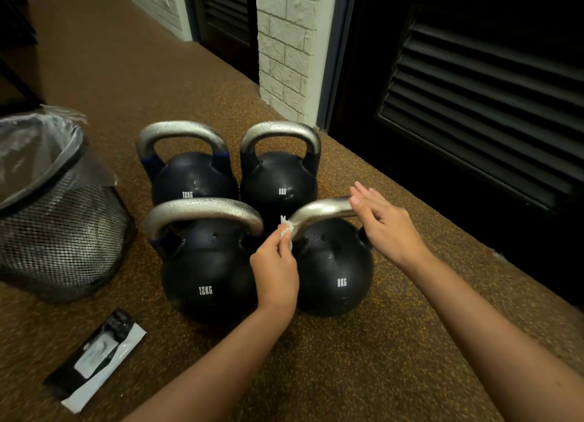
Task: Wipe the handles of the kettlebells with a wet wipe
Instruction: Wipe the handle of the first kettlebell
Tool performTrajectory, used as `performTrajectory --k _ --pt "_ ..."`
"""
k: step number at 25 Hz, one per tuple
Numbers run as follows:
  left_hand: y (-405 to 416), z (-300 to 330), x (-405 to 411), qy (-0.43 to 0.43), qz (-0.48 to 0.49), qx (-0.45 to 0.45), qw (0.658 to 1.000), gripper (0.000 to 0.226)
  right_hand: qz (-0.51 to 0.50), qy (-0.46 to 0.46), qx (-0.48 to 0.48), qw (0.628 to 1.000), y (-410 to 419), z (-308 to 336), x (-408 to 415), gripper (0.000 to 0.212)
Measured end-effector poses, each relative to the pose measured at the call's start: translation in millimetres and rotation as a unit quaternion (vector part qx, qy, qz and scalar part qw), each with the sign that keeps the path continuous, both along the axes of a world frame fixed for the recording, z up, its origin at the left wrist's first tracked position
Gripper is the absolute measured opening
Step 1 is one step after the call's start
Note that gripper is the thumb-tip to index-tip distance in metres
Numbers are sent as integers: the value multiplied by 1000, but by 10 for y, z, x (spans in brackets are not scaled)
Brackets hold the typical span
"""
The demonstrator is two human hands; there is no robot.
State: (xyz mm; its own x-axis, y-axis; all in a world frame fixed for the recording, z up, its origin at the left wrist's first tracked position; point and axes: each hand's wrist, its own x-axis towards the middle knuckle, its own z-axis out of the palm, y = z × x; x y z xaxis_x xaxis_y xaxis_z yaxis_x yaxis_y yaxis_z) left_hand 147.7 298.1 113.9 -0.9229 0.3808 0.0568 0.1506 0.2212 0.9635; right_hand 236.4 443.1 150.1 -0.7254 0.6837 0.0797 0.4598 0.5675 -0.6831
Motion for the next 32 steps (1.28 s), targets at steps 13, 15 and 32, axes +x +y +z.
performTrajectory --k 13,15,32 --pt "116 386 -244 -564 103 257 778 41 -8 -3 -6 1000 -31 45 -13 46" --pt "201 486 -233 -574 105 257 770 40 -7 -17 3 1000 -30 57 -13 47" --pt "291 638 -113 -554 80 271 783 36 -9 -10 -1 1000 -33 34 -24 48"
